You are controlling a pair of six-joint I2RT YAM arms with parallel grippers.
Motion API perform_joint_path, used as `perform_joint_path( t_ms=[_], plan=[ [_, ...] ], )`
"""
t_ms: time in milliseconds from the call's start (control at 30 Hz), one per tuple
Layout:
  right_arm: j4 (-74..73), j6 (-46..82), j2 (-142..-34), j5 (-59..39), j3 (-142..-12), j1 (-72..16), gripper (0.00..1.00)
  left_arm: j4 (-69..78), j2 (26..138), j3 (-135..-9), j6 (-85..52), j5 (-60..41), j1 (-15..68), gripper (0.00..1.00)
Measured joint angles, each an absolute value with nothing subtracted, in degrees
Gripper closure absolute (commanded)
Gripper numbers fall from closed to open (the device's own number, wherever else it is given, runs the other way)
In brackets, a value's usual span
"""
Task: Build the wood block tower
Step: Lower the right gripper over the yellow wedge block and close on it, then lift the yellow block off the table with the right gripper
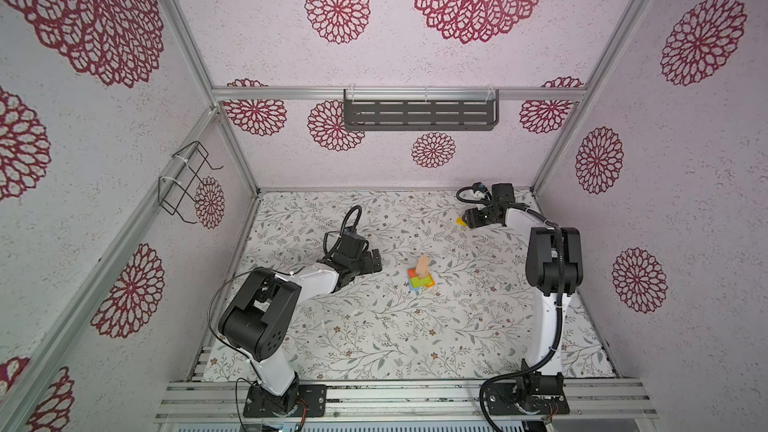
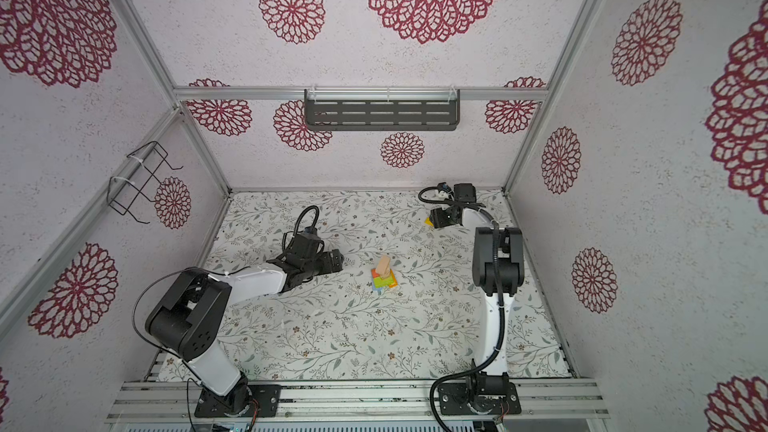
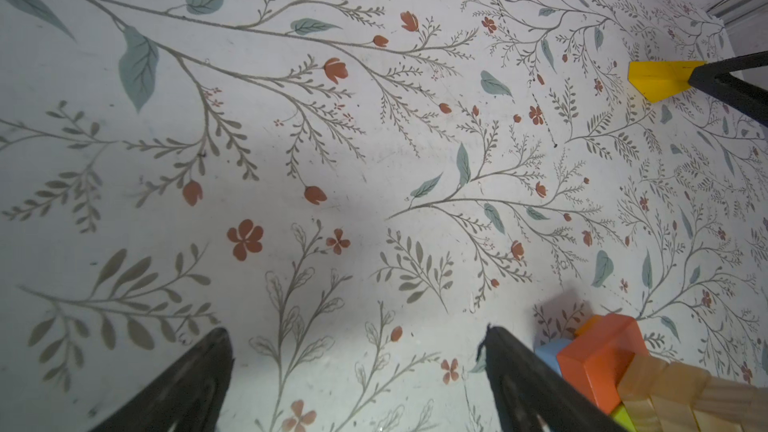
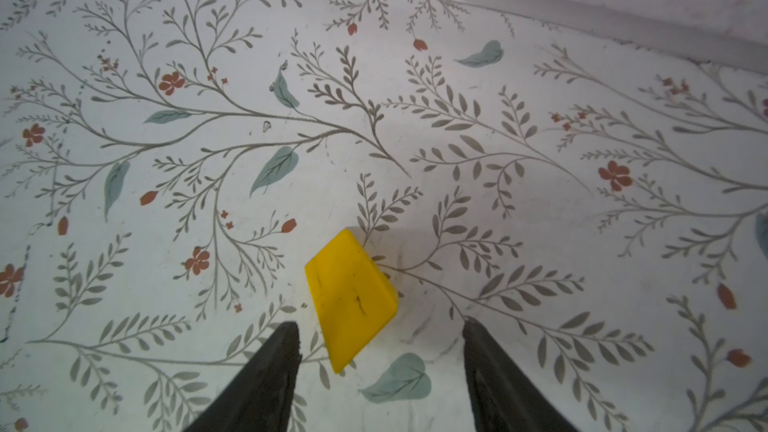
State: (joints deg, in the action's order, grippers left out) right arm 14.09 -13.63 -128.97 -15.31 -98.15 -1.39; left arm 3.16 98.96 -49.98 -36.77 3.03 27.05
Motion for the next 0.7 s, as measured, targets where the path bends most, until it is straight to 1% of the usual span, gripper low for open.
perform_joint_path(
  t_ms=[200, 400, 700],
  plan=[
    [16.0, -15.5, -130.6, -16.0, -99.0, -1.4, 0.41, 3.5, 99.0, -50.1, -36.9, 2.8, 26.9, 0.03],
    [18.2, -16.9, -133.7, -17.2, -103.4, -1.4, 0.45, 3.7, 99.7, -50.4, -37.1, 2.2, 26.7, 0.03],
    [20.3, -18.0, -136.1, -18.5, -106.7, -1.4, 0.54, 3.8, 101.0, -50.5, -37.1, 1.7, 26.4, 0.03]
  ],
)
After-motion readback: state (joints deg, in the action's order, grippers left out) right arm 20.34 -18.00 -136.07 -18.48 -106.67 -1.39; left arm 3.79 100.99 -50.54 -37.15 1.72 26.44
